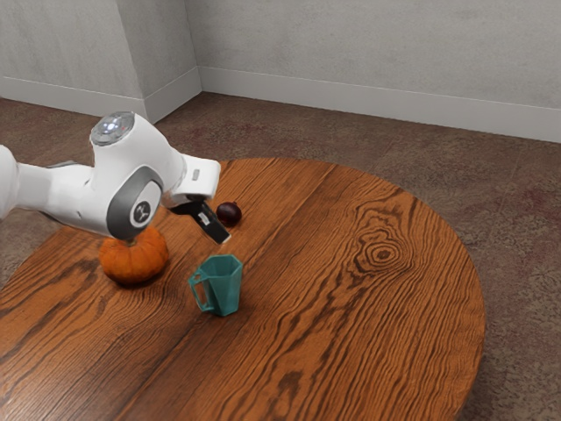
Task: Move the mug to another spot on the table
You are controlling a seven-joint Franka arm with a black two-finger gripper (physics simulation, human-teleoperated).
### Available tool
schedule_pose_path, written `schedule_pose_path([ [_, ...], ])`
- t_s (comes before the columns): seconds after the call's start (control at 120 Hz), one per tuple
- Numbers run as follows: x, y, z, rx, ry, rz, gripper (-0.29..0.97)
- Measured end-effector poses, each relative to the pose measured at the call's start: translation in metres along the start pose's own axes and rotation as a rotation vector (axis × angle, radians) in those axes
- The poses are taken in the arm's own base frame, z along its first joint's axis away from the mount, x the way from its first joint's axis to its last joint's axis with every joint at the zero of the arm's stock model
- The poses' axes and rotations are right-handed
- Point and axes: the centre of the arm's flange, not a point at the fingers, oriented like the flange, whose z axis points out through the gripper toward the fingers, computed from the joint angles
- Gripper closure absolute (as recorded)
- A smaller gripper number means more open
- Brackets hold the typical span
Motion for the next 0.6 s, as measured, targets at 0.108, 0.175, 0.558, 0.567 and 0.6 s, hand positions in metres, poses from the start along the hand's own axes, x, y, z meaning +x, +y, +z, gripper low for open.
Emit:
schedule_pose_path([
  [0.108,0.039,-0.015,-0.028,-0.019,0.0,0.006,0.01],
  [0.175,0.064,-0.027,-0.045,-0.045,-0.012,0.019,0.0],
  [0.558,0.132,-0.057,-0.081,-0.127,-0.269,0.231,0.0],
  [0.567,0.132,-0.056,-0.082,-0.127,-0.274,0.234,0.0],
  [0.6,0.133,-0.052,-0.084,-0.126,-0.29,0.247,0.0],
])
